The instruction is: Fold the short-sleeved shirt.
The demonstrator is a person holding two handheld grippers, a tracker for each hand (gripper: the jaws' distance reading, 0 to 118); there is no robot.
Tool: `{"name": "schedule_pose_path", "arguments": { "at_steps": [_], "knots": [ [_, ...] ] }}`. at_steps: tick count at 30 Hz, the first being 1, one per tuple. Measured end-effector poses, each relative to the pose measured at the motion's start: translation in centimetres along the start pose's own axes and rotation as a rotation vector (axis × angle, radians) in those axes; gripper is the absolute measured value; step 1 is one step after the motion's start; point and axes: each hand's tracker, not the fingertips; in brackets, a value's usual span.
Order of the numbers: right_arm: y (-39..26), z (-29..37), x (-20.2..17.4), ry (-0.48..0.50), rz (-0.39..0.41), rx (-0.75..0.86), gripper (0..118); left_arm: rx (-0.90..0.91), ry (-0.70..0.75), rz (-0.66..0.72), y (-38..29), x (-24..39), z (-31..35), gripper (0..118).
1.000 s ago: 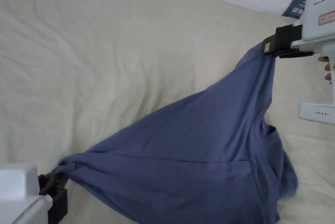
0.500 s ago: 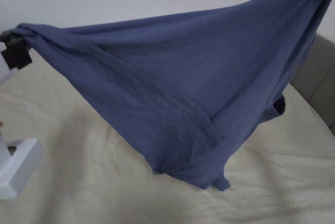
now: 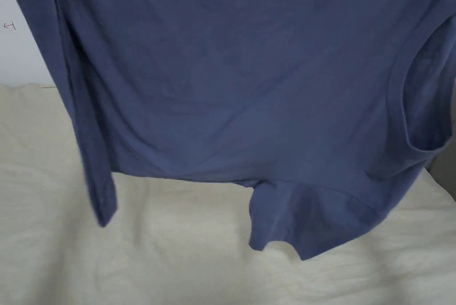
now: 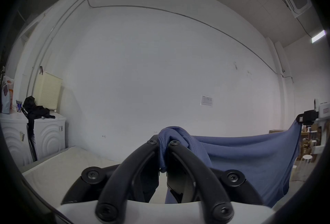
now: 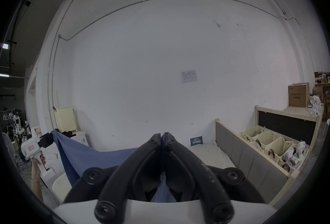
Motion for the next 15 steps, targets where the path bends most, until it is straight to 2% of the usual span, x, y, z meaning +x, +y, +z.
{"name": "schedule_pose_path", "arguments": {
  "at_steps": [3, 4, 6, 10, 15],
  "knots": [
    [0.6, -0.3, 0.0, -0.009, 0.022, -0.003, 5, -0.071, -0.055, 0.048, 0.9, -1.1, -0.8, 6],
    [0.4, -0.1, -1.7, -0.013, 0.032, -0.006, 5, -0.092, -0.075, 0.084, 1.1, -1.6, -1.1, 6],
    [0.6, -0.6, -2.1, -0.019, 0.047, -0.013, 5, -0.136, -0.081, 0.119, 1.4, -2.7, -2.0, 6],
    [0.9, -2.7, -3.8, -0.025, 0.058, -0.045, 5, -0.191, 0.003, 0.03, 1.2, -2.9, -4.3, 6],
    [1.0, -7.9, -6.3, -0.105, 0.138, -0.088, 5, -0.249, 0.053, -0.028, 1.2, -2.4, -8.8, 6]
  ]
}}
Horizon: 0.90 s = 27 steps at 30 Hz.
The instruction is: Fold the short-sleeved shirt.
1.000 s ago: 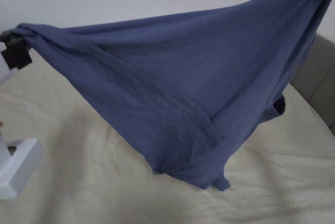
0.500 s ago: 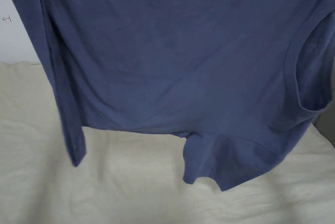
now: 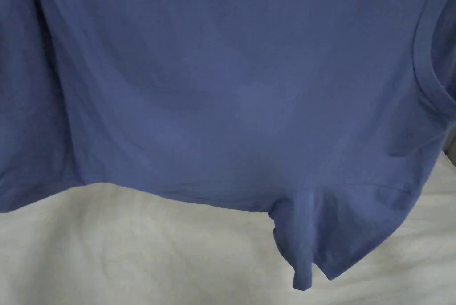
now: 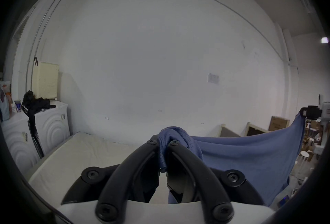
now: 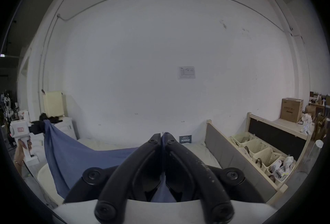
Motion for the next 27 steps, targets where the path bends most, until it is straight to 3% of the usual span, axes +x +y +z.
{"name": "schedule_pose_path", "arguments": {
  "at_steps": [7, 13, 19, 27],
  "knots": [
    [1.6, -10.8, -2.0, -0.088, 0.036, -0.054, 6, -0.077, 0.143, -0.131, 2.5, 1.1, -9.7, 6],
    [3.6, -21.1, -2.9, -0.143, -0.004, -0.025, 6, -0.044, 0.268, -0.263, 3.9, 2.5, -19.2, 6],
    [5.1, -29.6, -4.1, -0.191, 0.026, 0.036, 6, 0.001, 0.324, -0.218, 4.4, 3.1, -28.0, 6],
    [2.4, -36.0, -3.6, -0.21, -0.063, 0.083, 6, 0.067, 0.323, -0.199, 0.7, 1.7, -35.9, 6]
  ]
}}
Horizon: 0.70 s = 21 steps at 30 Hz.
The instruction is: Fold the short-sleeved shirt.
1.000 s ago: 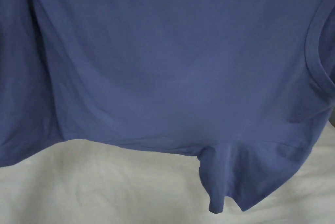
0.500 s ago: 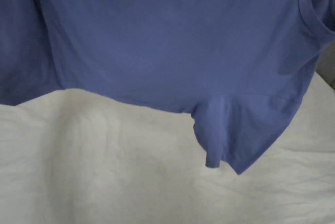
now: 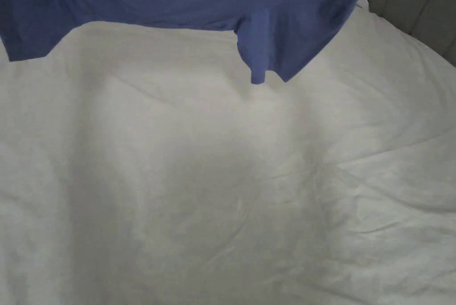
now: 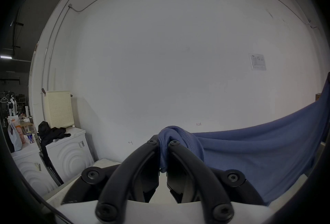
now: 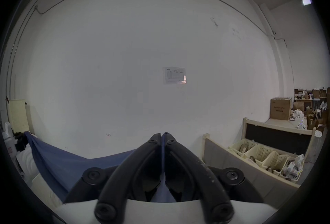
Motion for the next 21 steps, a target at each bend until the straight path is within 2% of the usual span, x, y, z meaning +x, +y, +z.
{"name": "schedule_pose_path", "arguments": {
  "at_steps": [7, 11, 15, 17, 21],
  "knots": [
    [-9.8, 1.0, 1.5, 0.081, 0.048, -0.064, 6, -0.096, -0.04, 0.077, -9.4, 1.2, -2.1, 6],
    [-17.4, 2.6, 3.3, 0.14, -0.002, -0.221, 6, -0.211, -0.116, 0.006, -16.5, 1.9, -0.5, 6],
    [-26.6, 5.3, 5.7, 0.178, -0.056, -0.382, 6, -0.314, -0.196, -0.015, -24.0, 1.5, 4.5, 6],
    [-31.5, 7.3, 7.0, 0.193, -0.109, -0.471, 6, -0.364, -0.227, -0.047, -27.9, 0.8, 7.5, 6],
    [-40.8, 11.7, 9.6, 0.178, -0.121, -0.611, 6, -0.477, -0.265, -0.147, -34.4, -0.1, 15.3, 6]
  ]
}}
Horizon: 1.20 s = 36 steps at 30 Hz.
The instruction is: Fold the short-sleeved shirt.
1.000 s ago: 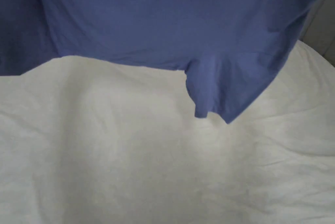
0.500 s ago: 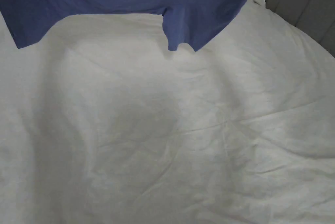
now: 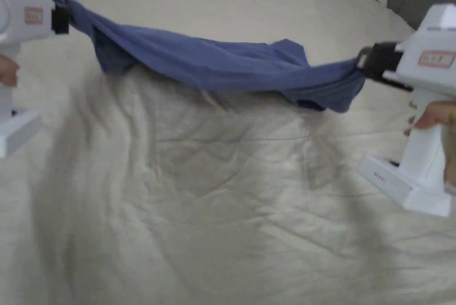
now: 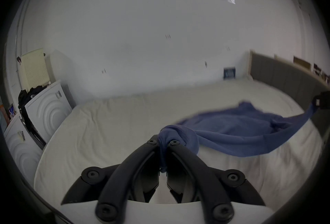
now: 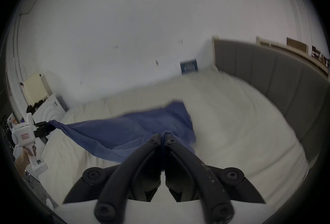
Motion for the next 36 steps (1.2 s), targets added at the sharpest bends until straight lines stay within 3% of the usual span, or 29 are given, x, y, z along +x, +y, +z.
{"name": "schedule_pose_path", "arguments": {
  "at_steps": [3, 10, 15, 20, 24, 25, 26, 28, 30, 31, 33, 36],
  "knots": [
    [-7.0, 0.4, 1.3, -0.022, 0.008, -0.111, 6, -0.096, -0.007, -0.09, -7.0, 1.0, 1.9, 6],
    [-17.6, 4.0, 3.5, -0.088, 0.047, -0.221, 6, -0.296, -0.024, -0.078, -20.1, 2.7, 7.5, 6],
    [-20.6, 8.3, 5.3, -0.1, 0.06, -0.233, 6, -0.311, -0.013, 0.02, -23.6, 1.7, 12.8, 6],
    [-23.0, 12.7, 6.0, -0.073, 0.066, -0.224, 6, -0.335, -0.004, 0.018, -26.5, 1.7, 17.2, 6],
    [-24.5, 14.1, 5.8, -0.063, 0.133, -0.247, 6, -0.373, -0.002, 0.034, -29.0, 2.1, 18.2, 7],
    [-24.7, 14.0, 6.5, -0.052, 0.14, -0.247, 6, -0.378, 0.004, 0.046, -29.4, 2.2, 18.5, 12],
    [-24.8, 14.3, 6.5, -0.055, 0.143, -0.245, 12, -0.388, 0.023, 0.064, -29.3, 2.1, 18.7, 20],
    [-24.4, 15.2, 6.7, -0.069, 0.153, -0.233, 59, -0.364, 0.028, 0.142, -28.7, 1.6, 20.3, 59],
    [-23.6, 16.2, 7.3, -0.076, 0.156, -0.205, 98, -0.308, 0.037, 0.205, -28.1, 0.7, 21.4, 108],
    [-23.0, 16.8, 7.3, -0.084, 0.163, -0.181, 104, -0.281, 0.044, 0.222, -27.9, -0.1, 21.9, 118],
    [-21.7, 18.2, 6.7, -0.09, 0.187, -0.136, 115, -0.192, 0.067, 0.228, -26.2, -0.7, 23.5, 117],
    [-19.4, 20.2, 4.9, -0.071, 0.2, -0.004, 118, -0.019, 0.092, 0.231, -23.1, -0.5, 25.3, 118]
  ]
}}
